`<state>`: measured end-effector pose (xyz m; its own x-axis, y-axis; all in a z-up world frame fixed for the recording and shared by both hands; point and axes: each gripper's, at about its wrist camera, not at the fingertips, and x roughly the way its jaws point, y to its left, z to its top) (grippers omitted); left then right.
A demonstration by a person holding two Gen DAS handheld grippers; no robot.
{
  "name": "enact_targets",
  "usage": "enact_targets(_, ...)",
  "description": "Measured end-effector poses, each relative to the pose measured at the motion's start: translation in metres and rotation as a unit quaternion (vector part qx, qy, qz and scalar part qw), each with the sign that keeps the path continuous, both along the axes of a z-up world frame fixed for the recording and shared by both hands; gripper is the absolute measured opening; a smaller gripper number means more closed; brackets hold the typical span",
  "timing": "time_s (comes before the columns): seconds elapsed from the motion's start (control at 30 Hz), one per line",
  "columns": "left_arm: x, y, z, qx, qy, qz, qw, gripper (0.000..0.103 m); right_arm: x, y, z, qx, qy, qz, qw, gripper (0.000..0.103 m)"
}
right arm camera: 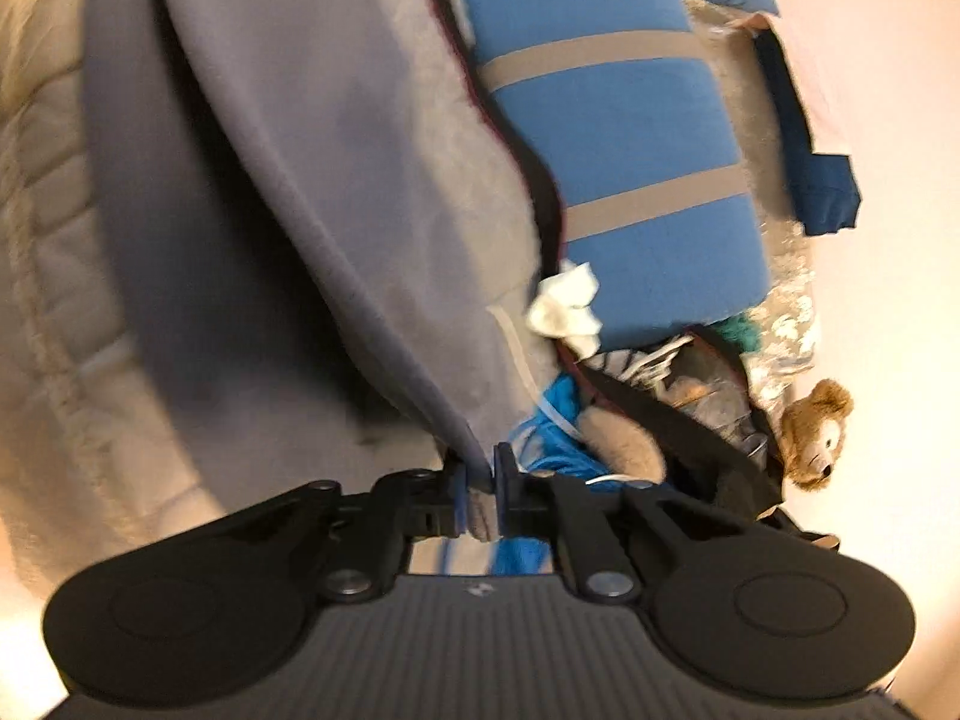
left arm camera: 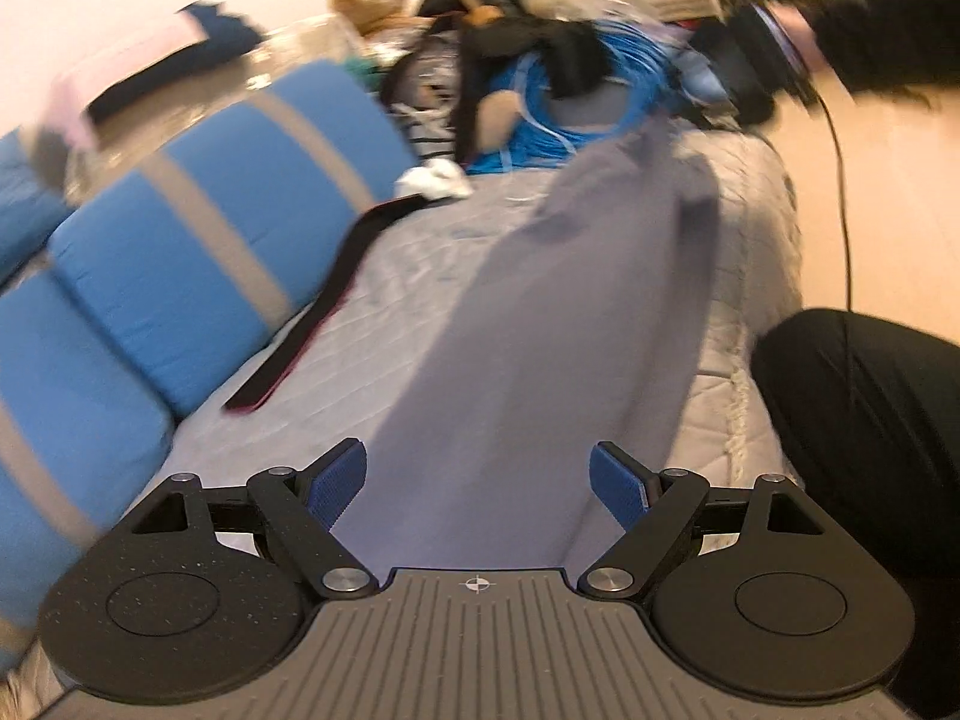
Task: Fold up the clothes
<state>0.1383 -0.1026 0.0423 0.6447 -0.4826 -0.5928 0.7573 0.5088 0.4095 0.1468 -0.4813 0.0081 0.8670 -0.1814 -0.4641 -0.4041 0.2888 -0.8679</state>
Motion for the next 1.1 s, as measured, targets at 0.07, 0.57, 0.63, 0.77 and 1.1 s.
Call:
enact_targets(0.07, -0.006, -0.020, -0.011, 0.023, -0.023, -0.015, 0.9994, 0.082, 0.006, -0.001, 0.013, -0.001, -0.004, 0.006, 1.000, 0.002)
enact_targets(0.57, -0.026, -0.075, -0.060, 0.258, -0.151, -0.008, 0.9542, 0.002, -0.001, -0.015, 0.014, -0.004, 0.006, 0.033, 0.999, 0.003)
enact_targets(0.63, -0.036, -0.076, -0.054, 0.256, -0.156, -0.021, 0.9539, 0.002, -0.006, -0.018, 0.004, -0.004, 0.013, 0.035, 0.999, 0.003)
enact_targets(0.77, -0.049, -0.077, -0.053, 0.257, -0.150, -0.041, 0.9538, 0.002, -0.015, -0.023, -0.015, -0.006, 0.032, 0.035, 0.999, 0.003)
enact_targets(1.1, -0.064, -0.079, -0.076, 0.274, -0.138, -0.070, 0.9490, 0.002, -0.034, -0.025, -0.040, 0.008, 0.060, 0.025, 0.998, 0.000)
